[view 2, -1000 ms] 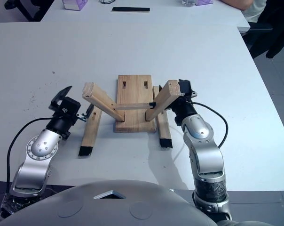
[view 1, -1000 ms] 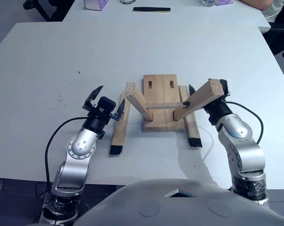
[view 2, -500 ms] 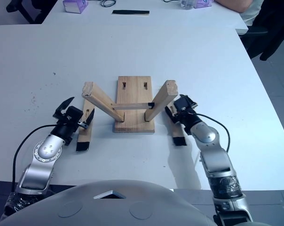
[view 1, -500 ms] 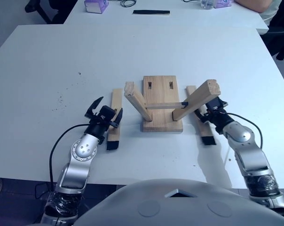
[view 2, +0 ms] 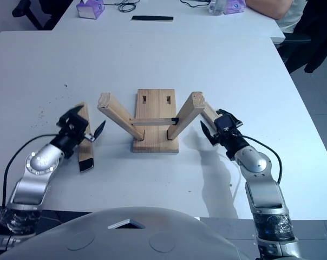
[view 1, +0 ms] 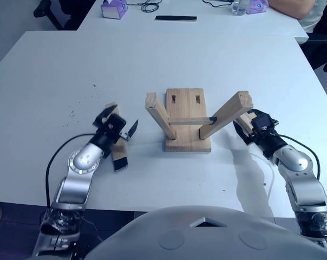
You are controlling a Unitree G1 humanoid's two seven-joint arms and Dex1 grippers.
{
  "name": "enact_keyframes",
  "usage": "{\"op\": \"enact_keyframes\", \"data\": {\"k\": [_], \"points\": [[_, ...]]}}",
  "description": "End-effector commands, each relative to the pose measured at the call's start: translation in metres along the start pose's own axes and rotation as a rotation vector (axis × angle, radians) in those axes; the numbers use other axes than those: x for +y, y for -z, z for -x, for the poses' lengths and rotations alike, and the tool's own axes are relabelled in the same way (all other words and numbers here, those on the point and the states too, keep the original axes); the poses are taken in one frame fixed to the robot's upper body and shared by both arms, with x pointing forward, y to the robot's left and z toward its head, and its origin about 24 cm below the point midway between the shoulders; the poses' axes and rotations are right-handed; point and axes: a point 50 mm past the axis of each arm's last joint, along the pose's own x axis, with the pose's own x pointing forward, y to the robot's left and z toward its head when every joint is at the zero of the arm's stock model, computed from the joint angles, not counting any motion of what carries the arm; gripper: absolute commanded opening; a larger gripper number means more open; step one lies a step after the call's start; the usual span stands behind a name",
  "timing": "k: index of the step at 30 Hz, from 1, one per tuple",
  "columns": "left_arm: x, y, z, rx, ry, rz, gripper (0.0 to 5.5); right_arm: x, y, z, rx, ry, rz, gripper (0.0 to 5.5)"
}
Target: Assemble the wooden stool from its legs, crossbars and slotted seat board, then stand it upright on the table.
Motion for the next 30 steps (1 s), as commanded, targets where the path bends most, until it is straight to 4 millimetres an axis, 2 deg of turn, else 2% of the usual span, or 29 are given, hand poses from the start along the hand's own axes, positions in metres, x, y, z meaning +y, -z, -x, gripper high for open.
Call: {"op": "enact_keyframes", "data": {"k": [1, 4, 6, 10, 14, 18, 21, 27, 30], "points": [[0.021, -0.044, -0.030, -0.167, -0.003, -0.037, 4.49, 0.000, -0.009, 0.012, 0.062, -0.226, 0.120, 3.82], [0.016, -0.052, -0.044, -0.192, 0.029, -0.044, 4.49, 0.011, -0.008, 0.022, 0.140, -0.447, 0.193, 3.82], [-0.004, -0.051, -0.050, -0.200, 0.104, -0.054, 4.49, 0.022, -0.011, 0.026, 0.153, -0.579, 0.194, 3.82], [-0.053, -0.038, -0.041, -0.177, 0.260, -0.040, 4.49, 0.051, -0.016, 0.025, 0.142, -0.812, 0.111, 3.82], [-0.073, -0.044, -0.036, -0.190, 0.318, -0.060, 4.49, 0.073, -0.007, 0.031, 0.190, -0.955, 0.031, 3.82], [-0.084, -0.055, -0.038, -0.210, 0.356, -0.053, 4.49, 0.074, 0.001, 0.020, 0.217, -0.897, 0.004, 3.82], [-0.093, -0.059, -0.037, -0.213, 0.380, -0.040, 4.49, 0.067, 0.002, -0.002, 0.201, -0.784, 0.018, 3.82], [-0.103, -0.069, -0.028, -0.232, 0.429, -0.048, 4.49, 0.042, -0.011, -0.046, 0.107, -0.502, -0.039, 3.82], [-0.103, -0.068, -0.027, -0.208, 0.451, -0.022, 4.49, 0.042, -0.014, -0.053, 0.085, -0.439, -0.056, 3.82]]}}
